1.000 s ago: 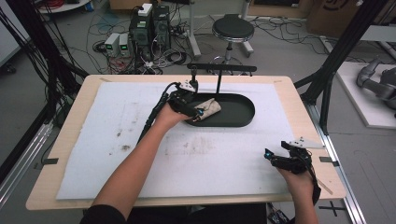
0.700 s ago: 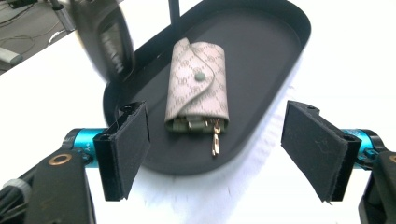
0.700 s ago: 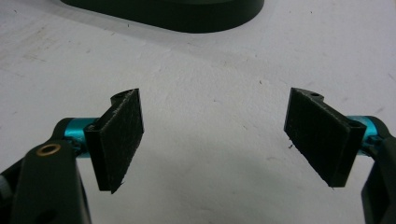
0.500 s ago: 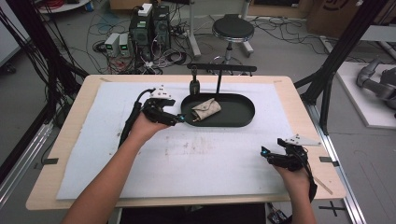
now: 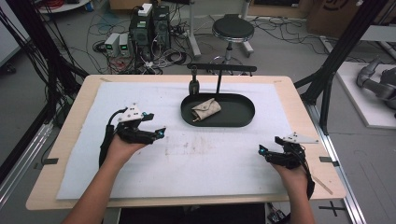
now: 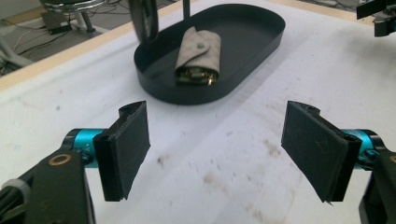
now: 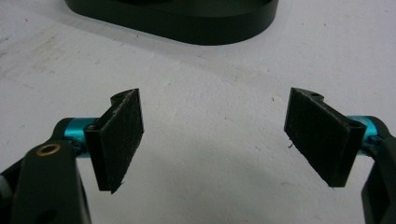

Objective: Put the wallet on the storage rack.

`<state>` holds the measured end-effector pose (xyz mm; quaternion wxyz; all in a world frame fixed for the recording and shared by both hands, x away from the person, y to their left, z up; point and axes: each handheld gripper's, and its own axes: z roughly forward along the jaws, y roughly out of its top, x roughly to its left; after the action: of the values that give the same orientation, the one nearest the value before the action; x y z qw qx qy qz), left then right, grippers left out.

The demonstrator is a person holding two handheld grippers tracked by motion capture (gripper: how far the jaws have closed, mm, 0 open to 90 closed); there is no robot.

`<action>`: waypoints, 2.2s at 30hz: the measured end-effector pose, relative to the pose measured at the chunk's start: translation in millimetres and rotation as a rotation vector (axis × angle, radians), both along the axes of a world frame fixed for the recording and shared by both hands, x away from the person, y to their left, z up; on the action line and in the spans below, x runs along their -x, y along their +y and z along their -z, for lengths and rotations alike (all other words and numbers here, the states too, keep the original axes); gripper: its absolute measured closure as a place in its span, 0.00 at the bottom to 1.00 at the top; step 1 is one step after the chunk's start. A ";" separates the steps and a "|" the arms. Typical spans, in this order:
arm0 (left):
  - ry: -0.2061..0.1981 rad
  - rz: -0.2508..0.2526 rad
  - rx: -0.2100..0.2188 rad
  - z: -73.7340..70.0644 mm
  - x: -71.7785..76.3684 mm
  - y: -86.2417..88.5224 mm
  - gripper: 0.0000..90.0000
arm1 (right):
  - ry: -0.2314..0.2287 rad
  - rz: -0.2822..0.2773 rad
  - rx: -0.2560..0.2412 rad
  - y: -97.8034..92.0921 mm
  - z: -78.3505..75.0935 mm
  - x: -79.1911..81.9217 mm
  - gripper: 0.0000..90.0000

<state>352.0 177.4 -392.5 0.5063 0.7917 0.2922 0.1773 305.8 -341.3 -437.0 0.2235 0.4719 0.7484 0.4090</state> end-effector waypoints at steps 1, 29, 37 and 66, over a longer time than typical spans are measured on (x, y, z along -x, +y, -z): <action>0.001 -0.006 -0.002 1.9 3.4 4.0 0.26 | -0.001 -0.004 0.004 0.2 0.3 -0.9 0.23; 0.001 -0.120 0.080 41.1 45.3 64.9 0.23 | 0.001 -0.043 0.006 13.5 3.2 -9.0 0.22; -0.009 -0.132 0.072 42.9 42.7 70.2 0.21 | 0.012 -0.054 0.016 15.7 6.6 -11.2 0.22; 0.004 -0.126 0.072 45.5 42.0 70.8 0.20 | 0.019 -0.061 0.034 20.5 7.0 -13.4 0.22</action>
<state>310.0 248.2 -438.0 0.5216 0.7535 0.3486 0.1967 319.2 -320.8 -444.0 0.2117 0.4487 0.7714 0.3985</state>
